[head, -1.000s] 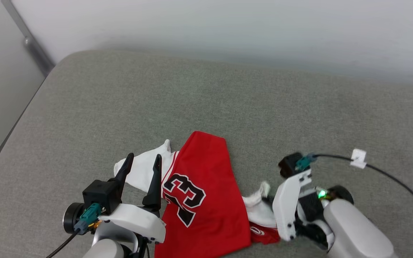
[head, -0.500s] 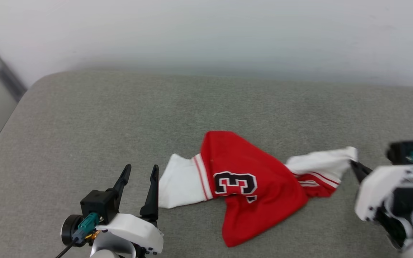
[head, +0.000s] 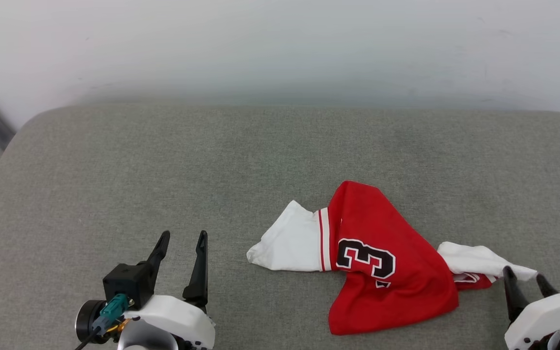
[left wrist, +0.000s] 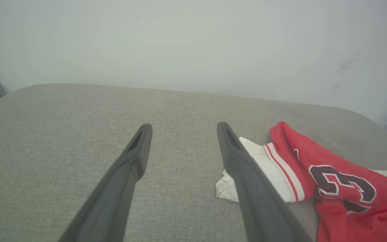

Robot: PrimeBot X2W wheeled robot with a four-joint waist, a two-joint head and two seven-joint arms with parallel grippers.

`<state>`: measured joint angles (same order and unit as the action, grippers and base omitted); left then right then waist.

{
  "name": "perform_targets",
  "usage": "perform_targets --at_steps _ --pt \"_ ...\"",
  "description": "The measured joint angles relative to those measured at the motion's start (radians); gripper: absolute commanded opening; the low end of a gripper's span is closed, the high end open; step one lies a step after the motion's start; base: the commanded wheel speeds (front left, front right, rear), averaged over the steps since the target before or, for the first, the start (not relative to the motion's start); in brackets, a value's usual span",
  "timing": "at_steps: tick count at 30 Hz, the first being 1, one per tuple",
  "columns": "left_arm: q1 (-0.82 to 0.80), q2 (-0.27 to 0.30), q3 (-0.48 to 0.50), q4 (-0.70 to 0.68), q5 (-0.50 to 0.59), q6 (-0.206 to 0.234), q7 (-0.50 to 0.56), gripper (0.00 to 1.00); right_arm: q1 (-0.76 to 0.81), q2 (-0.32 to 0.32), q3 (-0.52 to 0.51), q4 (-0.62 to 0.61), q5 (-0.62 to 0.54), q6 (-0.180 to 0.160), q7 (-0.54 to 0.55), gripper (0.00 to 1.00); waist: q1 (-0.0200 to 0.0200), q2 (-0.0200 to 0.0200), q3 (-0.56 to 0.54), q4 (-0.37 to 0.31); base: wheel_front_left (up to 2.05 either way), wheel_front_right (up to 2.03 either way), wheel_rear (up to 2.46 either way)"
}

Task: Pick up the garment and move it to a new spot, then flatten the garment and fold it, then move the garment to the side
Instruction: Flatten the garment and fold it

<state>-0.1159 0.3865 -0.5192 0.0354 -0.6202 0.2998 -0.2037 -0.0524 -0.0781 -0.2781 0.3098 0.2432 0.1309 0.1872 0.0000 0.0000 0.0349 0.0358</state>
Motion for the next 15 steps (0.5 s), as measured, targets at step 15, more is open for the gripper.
perform_targets --at_steps 15 --pt "-0.018 0.007 -0.005 -0.023 0.002 0.005 0.007 1.00 -0.189 -0.079 0.212 -0.034 0.082 0.000 0.329 1.00 0.0000 0.0000 0.026 0.014 0.00 0.00 0.00"
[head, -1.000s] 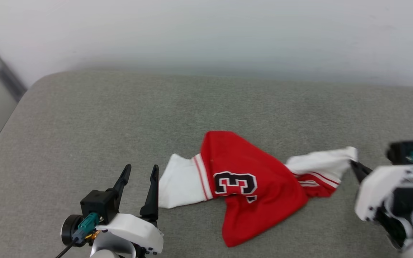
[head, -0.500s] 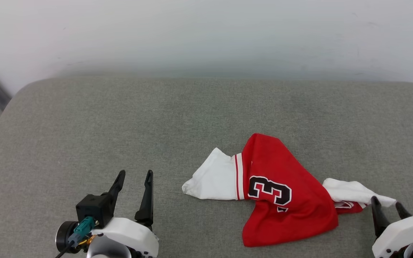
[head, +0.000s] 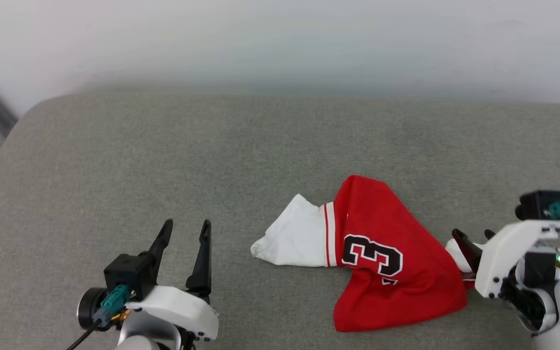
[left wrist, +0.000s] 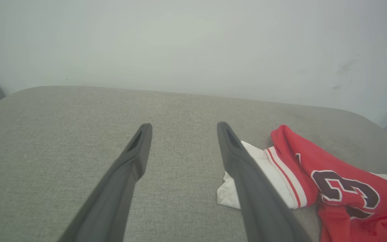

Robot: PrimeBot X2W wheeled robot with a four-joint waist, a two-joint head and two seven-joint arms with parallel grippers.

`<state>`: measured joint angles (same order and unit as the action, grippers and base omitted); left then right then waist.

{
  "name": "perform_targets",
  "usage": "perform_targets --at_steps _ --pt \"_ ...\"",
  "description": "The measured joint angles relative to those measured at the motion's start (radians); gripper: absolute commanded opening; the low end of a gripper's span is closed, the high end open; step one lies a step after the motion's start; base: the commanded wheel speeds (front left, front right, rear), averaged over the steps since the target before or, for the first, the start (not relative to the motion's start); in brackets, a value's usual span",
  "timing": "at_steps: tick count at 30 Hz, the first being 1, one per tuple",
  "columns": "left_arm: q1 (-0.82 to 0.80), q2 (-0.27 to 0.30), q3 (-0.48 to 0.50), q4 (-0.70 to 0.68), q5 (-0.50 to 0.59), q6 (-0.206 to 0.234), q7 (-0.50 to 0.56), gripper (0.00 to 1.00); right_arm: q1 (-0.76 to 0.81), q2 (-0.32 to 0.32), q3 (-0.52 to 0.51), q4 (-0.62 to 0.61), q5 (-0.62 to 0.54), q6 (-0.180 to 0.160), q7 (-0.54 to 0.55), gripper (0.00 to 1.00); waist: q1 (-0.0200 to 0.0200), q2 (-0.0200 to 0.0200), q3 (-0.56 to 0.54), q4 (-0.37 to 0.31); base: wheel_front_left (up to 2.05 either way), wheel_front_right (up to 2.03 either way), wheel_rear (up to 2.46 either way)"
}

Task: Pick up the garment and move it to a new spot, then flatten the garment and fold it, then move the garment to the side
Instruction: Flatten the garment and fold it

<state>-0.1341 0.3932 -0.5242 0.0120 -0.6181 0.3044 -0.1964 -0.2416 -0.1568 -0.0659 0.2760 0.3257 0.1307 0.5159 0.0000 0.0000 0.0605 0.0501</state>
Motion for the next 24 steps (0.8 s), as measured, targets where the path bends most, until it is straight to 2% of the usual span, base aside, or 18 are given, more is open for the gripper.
perform_targets --at_steps 4,13,14,16,20,24 --pt "-0.043 -0.012 -0.008 0.002 0.010 -0.015 -0.010 1.00 -0.095 -0.029 0.056 0.062 0.025 0.000 0.142 1.00 0.0000 0.0000 0.037 0.024 0.00 0.00 0.00" --pt "-0.097 -0.034 -0.011 0.044 0.019 -0.047 -0.034 1.00 -0.213 -0.050 0.119 0.246 0.064 0.000 0.294 1.00 0.0000 0.0000 0.119 0.082 0.00 0.00 0.00" --pt "-0.098 -0.036 -0.011 0.049 0.019 -0.049 -0.036 1.00 -0.224 -0.051 0.116 0.263 0.071 0.000 0.309 0.69 0.0000 0.0000 0.124 0.087 0.00 0.00 0.00" --pt "-0.098 -0.039 -0.010 0.059 0.018 -0.053 -0.039 1.00 -0.238 -0.053 0.123 0.281 0.080 0.000 0.318 0.00 0.0000 0.0000 0.128 0.092 0.00 0.00 0.00" --pt "-0.097 -0.041 -0.003 0.074 0.016 -0.053 -0.044 1.00 -0.248 -0.064 0.162 0.275 0.095 0.000 0.244 0.00 0.0000 0.0000 0.120 0.085 0.00 0.00 0.00" --pt "-0.093 -0.036 -0.003 0.080 0.016 -0.049 -0.044 1.00 -0.267 -0.082 0.204 0.200 0.078 0.000 0.132 0.00 0.0000 0.0000 0.098 0.071 0.00 0.00 0.00"
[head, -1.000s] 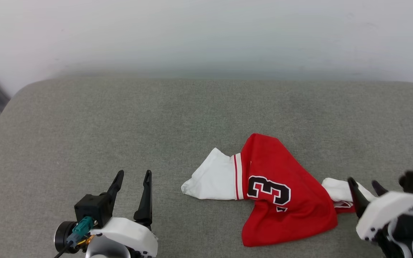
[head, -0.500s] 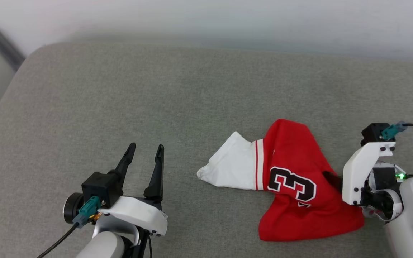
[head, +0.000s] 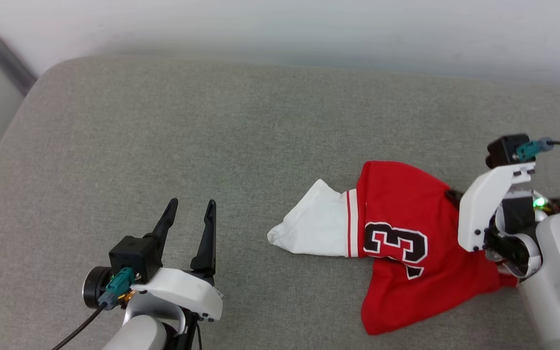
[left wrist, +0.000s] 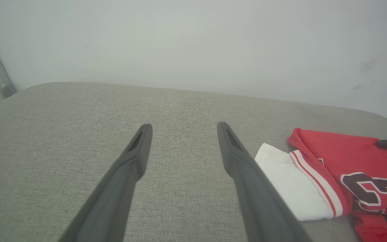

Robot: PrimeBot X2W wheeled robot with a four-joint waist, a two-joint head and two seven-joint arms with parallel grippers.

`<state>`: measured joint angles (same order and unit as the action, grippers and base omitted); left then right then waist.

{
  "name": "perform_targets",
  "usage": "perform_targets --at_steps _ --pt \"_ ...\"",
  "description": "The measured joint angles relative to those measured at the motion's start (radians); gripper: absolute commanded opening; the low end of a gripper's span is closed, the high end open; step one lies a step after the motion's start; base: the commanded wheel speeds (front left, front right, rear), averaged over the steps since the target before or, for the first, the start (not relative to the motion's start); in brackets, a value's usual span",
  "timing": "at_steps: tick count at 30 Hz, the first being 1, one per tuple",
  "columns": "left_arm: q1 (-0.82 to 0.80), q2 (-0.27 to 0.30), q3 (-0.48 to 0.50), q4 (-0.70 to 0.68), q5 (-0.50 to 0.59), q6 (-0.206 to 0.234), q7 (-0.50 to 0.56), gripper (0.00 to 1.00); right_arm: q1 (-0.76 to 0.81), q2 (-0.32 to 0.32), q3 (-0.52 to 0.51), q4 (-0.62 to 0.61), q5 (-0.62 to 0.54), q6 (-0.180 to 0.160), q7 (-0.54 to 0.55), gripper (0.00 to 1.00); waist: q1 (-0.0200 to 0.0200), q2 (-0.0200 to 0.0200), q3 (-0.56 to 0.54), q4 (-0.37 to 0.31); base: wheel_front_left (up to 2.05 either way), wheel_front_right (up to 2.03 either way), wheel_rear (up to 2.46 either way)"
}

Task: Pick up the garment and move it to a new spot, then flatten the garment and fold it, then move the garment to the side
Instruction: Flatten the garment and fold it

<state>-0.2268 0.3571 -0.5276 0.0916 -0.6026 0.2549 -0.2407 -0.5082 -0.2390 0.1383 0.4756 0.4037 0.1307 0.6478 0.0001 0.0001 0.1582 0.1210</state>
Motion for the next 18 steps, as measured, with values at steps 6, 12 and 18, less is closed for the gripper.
perform_targets --at_steps 6,12,18 --pt "0.020 0.007 -0.005 -0.003 -0.001 0.009 0.006 1.00 0.027 -0.004 0.095 -0.199 -0.036 0.000 -0.068 0.00 0.0000 0.0000 -0.042 -0.022 0.00 0.00 0.00" --pt "0.045 0.013 -0.009 -0.012 -0.008 0.018 0.014 1.00 0.213 -0.001 0.245 -0.410 -0.043 0.000 -0.022 0.00 0.0000 0.0000 -0.077 -0.038 0.00 0.00 0.00" --pt "0.061 0.014 -0.016 -0.020 -0.010 0.027 0.026 1.00 0.463 0.028 0.347 -0.509 0.004 0.000 0.059 0.00 0.0000 0.0000 -0.097 -0.041 0.00 0.00 0.00"
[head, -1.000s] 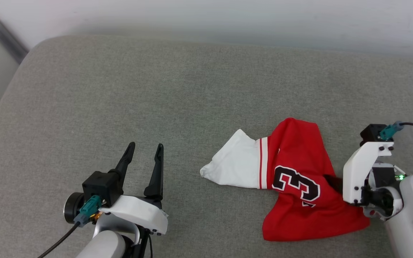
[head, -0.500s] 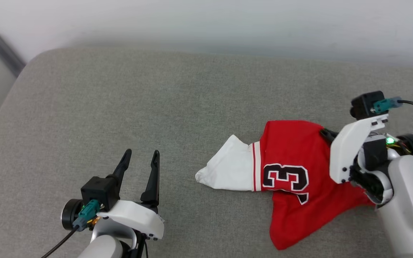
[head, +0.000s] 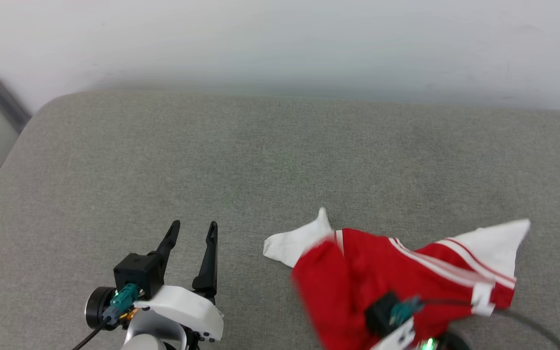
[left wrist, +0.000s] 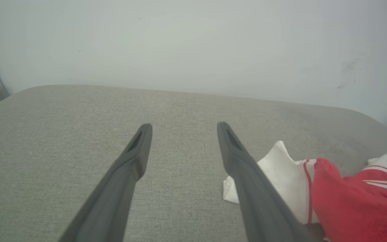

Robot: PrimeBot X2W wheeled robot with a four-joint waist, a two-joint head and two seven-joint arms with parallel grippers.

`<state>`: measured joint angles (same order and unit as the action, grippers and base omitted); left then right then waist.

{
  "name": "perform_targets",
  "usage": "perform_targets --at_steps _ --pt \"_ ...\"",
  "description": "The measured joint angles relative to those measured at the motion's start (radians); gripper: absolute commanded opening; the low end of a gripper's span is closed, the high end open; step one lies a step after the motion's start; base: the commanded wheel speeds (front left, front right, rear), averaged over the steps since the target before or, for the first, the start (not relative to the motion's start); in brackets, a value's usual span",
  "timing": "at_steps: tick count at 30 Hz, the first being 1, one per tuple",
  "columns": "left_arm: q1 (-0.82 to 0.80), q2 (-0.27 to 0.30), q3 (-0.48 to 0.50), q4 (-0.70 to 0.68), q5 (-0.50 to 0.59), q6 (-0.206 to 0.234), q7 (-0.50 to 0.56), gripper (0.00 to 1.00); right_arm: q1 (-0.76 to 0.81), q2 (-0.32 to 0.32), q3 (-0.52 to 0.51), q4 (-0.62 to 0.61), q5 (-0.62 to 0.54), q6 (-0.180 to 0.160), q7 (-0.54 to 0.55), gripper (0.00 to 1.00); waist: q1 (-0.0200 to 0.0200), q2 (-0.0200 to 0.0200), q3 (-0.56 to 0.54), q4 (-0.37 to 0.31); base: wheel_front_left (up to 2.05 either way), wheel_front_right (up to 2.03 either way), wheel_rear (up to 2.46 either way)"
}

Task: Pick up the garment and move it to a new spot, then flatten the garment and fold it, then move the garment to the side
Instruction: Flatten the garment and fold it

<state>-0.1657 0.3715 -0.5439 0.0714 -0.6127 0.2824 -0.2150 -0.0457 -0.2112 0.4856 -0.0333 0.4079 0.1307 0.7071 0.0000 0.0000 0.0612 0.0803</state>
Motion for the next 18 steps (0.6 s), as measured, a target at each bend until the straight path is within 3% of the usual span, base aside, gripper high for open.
perform_targets --at_steps 3,4,5,6,18 --pt "0.008 0.001 -0.002 -0.002 -0.002 0.001 0.001 1.00 0.110 0.022 0.035 0.006 0.014 0.000 0.019 0.00 -0.0001 0.0000 -0.009 0.002 0.00 0.00 0.00" --pt "0.012 0.002 -0.002 -0.002 -0.005 0.003 0.001 1.00 0.136 0.030 0.033 0.013 0.023 0.000 0.015 0.12 -0.0001 0.0000 -0.011 0.003 0.00 0.00 0.00" --pt "0.015 0.003 -0.002 -0.002 -0.006 0.003 0.001 1.00 0.154 0.032 0.030 0.024 0.016 0.000 0.004 0.41 -0.0001 0.0000 -0.012 0.002 0.00 0.00 0.00" --pt "0.016 0.004 -0.002 -0.003 -0.006 0.004 0.002 1.00 0.164 0.034 0.024 0.034 0.001 0.000 -0.011 0.98 -0.0001 0.0000 -0.014 0.002 0.00 0.00 0.00" --pt "0.041 0.027 0.005 -0.010 -0.015 0.027 0.011 1.00 0.155 0.097 -0.122 -0.063 -0.063 0.000 -0.419 1.00 0.0000 0.0000 -0.047 -0.011 0.00 0.00 0.00"
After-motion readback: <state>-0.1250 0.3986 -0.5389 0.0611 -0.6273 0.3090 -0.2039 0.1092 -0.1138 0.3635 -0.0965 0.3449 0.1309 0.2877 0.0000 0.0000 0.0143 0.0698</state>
